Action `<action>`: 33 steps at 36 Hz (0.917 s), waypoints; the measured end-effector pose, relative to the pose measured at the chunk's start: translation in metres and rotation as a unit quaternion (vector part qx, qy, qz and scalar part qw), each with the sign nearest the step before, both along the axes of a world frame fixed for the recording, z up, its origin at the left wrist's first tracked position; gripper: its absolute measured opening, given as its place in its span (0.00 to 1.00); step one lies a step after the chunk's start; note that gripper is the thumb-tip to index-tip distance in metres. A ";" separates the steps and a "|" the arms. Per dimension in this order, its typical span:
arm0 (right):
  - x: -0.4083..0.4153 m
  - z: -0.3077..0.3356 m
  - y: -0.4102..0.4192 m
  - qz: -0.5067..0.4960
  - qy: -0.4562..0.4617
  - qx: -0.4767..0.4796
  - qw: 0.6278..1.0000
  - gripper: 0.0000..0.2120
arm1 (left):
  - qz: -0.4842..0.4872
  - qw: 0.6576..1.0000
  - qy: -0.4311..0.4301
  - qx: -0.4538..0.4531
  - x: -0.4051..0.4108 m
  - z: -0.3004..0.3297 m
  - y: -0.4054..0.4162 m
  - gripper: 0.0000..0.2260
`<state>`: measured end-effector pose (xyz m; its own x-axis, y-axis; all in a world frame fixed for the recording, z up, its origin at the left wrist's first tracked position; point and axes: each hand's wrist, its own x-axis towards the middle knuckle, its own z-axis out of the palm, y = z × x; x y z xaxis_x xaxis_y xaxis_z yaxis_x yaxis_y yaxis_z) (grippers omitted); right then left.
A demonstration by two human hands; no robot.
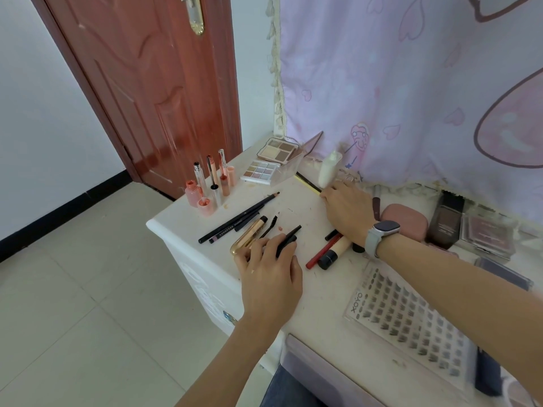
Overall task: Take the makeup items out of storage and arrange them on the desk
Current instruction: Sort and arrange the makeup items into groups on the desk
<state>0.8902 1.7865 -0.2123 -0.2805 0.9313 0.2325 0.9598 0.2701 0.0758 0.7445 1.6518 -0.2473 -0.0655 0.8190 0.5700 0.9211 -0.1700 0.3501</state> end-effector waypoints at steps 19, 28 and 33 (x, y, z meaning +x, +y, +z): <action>0.031 0.014 -0.004 0.132 0.130 -0.072 0.980 0.10 | 0.023 0.999 0.023 -0.041 0.001 0.002 0.000 0.10; 0.037 0.036 -0.009 0.224 -0.070 -0.178 0.956 0.08 | 0.022 0.999 0.005 -0.036 0.001 -0.001 0.001 0.09; 0.023 0.040 -0.005 0.266 -0.163 -0.171 0.935 0.06 | 0.022 1.000 -0.008 -0.015 0.000 -0.002 0.000 0.08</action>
<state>0.9135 1.7812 -0.1718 -0.7293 0.6439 -0.2316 0.6236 0.7647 0.1622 0.7449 1.6521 -0.2490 -0.1113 0.8323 0.5431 0.9218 -0.1177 0.3694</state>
